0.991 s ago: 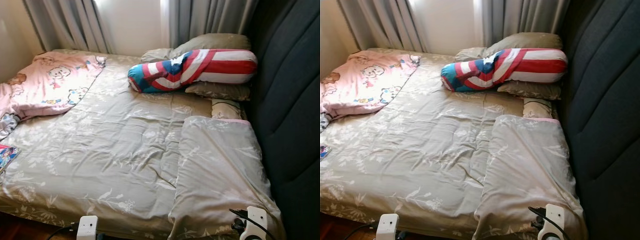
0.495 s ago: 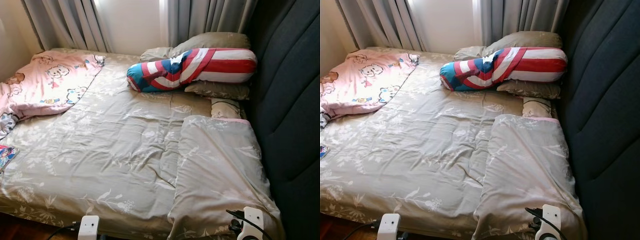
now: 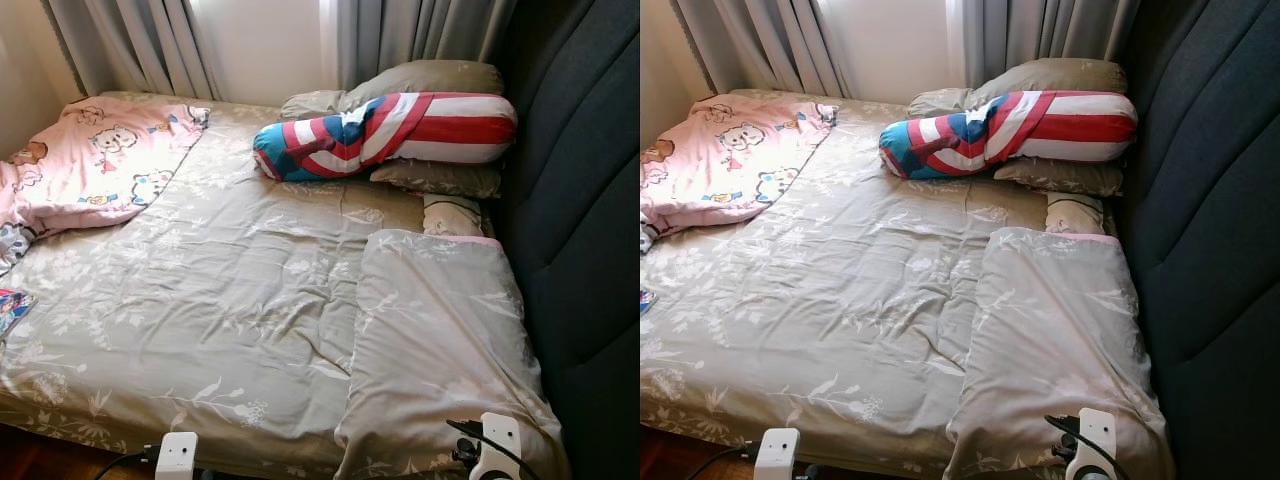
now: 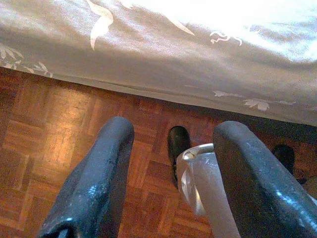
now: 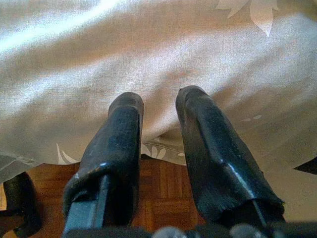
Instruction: Clean up the room
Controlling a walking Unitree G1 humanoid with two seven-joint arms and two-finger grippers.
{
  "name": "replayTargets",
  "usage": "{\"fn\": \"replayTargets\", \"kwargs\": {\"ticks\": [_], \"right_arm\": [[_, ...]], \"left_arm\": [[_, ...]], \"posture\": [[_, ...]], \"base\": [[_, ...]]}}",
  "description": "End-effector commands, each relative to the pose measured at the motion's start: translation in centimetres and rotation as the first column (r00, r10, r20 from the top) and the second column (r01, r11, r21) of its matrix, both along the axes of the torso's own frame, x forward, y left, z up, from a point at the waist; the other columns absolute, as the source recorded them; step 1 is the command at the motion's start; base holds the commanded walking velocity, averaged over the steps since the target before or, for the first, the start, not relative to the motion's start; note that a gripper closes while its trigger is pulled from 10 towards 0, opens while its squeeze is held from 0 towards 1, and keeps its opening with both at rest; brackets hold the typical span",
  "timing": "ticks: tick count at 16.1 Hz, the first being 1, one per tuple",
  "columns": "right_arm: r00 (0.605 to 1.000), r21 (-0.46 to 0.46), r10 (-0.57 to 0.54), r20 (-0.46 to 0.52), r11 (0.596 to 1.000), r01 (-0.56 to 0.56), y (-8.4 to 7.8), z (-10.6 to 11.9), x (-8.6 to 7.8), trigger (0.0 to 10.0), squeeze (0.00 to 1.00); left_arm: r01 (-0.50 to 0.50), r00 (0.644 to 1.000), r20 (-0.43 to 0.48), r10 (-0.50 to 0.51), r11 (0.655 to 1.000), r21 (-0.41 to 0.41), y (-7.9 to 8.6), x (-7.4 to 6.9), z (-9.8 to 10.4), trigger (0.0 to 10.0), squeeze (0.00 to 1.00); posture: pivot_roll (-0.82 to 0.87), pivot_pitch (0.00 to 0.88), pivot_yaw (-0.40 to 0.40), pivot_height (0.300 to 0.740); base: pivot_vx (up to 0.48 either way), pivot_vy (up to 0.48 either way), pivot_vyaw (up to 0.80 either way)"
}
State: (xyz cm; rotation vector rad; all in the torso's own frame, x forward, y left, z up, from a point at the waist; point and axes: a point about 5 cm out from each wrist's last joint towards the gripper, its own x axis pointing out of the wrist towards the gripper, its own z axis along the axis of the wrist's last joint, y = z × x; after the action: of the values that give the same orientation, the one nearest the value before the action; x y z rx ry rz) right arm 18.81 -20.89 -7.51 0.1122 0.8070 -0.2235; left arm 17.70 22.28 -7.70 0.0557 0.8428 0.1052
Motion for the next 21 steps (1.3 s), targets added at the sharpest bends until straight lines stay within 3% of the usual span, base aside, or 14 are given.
{"fn": "replayTargets", "kwargs": {"ticks": [1,2,3,5,6,9,10,11,13,16,17,19,20,21], "right_arm": [[1.000,0.004,0.002,-0.008,1.000,-0.002,0.14,-0.08,-0.06,10.0,0.00],[1.000,0.005,0.003,-0.008,1.000,-0.003,0.15,-0.08,-0.06,10.0,0.00],[1.000,0.003,0.003,-0.009,1.000,-0.003,0.13,-0.09,-0.07,10.0,0.00],[1.000,0.007,0.004,-0.008,1.000,-0.004,0.18,-0.08,-0.04,10.0,0.00],[1.000,0.010,0.004,-0.005,1.000,-0.004,0.22,-0.07,-0.01,10.0,1.00],[1.000,0.006,0.008,-0.004,1.000,-0.008,0.29,-0.02,0.10,10.0,0.80],[1.000,0.001,0.010,-0.007,1.000,-0.010,0.31,-0.03,0.11,10.0,0.00],[1.000,0.006,0.007,-0.006,1.000,-0.007,0.33,-0.03,0.12,10.0,0.00],[1.000,0.006,0.008,-0.004,1.000,-0.008,0.34,-0.02,0.14,10.0,1.00],[1.000,0.000,0.011,-0.011,1.000,-0.011,0.28,-0.04,0.10,10.0,0.00],[1.000,0.005,0.008,-0.006,1.000,-0.008,0.29,-0.03,0.12,10.0,1.00],[1.000,-0.004,0.015,-0.013,1.000,-0.015,0.29,-0.05,0.10,10.0,1.00],[1.000,-0.004,0.013,-0.013,1.000,-0.013,0.28,-0.05,0.10,10.0,0.00],[1.000,-0.003,0.011,-0.012,1.000,-0.011,0.26,-0.04,0.10,10.0,0.00]], "left_arm": [[0.000,1.000,-0.027,0.000,1.000,-0.002,-0.01,-0.63,-0.34,10.0,0.99],[0.000,1.000,-0.027,0.000,1.000,-0.001,-0.01,-0.62,-0.33,10.0,0.96],[0.001,1.000,-0.028,-0.001,1.000,0.006,0.00,-0.63,-0.33,10.0,0.00],[0.000,1.000,-0.027,0.000,1.000,0.004,0.01,-0.62,-0.33,10.0,0.00],[-0.001,1.000,-0.026,0.002,1.000,0.004,0.03,-0.62,-0.32,10.0,0.00],[-0.003,1.000,-0.026,0.003,1.000,0.004,0.05,-0.62,-0.32,10.0,0.00],[-0.003,1.000,-0.027,0.003,1.000,0.004,0.06,-0.63,-0.32,10.0,0.00],[-0.003,1.000,-0.027,0.003,1.000,0.004,0.08,-0.63,-0.32,10.0,0.00],[-0.001,1.000,-0.028,0.001,1.000,0.004,0.07,-0.62,-0.32,10.0,0.00],[0.005,1.000,-0.028,-0.005,1.000,0.004,0.03,-0.60,-0.32,10.0,0.00],[0.005,1.000,-0.028,-0.004,1.000,0.004,0.03,-0.60,-0.32,10.0,0.00],[0.004,1.000,-0.029,-0.004,1.000,0.004,0.04,-0.61,-0.32,10.0,0.00],[0.003,1.000,-0.029,-0.003,1.000,0.003,0.03,-0.61,-0.33,10.0,0.00],[0.002,1.000,-0.029,-0.002,1.000,0.003,0.01,-0.62,-0.33,10.0,0.00]], "posture": [[0.08,0.078,-0.055,0.740],[0.08,0.078,-0.055,0.740],[0.08,0.078,-0.055,0.740],[0.08,0.077,-0.056,0.740],[0.08,0.077,-0.056,0.740],[0.09,0.076,-0.055,0.740],[0.09,0.076,-0.055,0.740],[0.09,0.075,-0.055,0.740],[0.08,0.075,-0.055,0.740],[0.09,0.075,-0.056,0.740],[0.09,0.076,-0.056,0.740],[0.09,0.077,-0.057,0.740],[0.09,0.078,-0.058,0.740],[0.09,0.078,-0.058,0.740]], "base": [[0.000,0.000,0.00],[0.000,0.000,0.00],[0.000,0.000,0.00],[0.000,0.000,0.00],[0.000,0.000,0.00],[0.000,0.000,0.00],[0.000,0.000,0.00],[0.000,0.000,0.00],[0.000,0.000,0.00],[0.000,0.000,0.00],[0.000,0.000,0.00],[0.000,0.000,0.00],[0.000,0.000,0.00],[0.000,0.000,0.00]]}}
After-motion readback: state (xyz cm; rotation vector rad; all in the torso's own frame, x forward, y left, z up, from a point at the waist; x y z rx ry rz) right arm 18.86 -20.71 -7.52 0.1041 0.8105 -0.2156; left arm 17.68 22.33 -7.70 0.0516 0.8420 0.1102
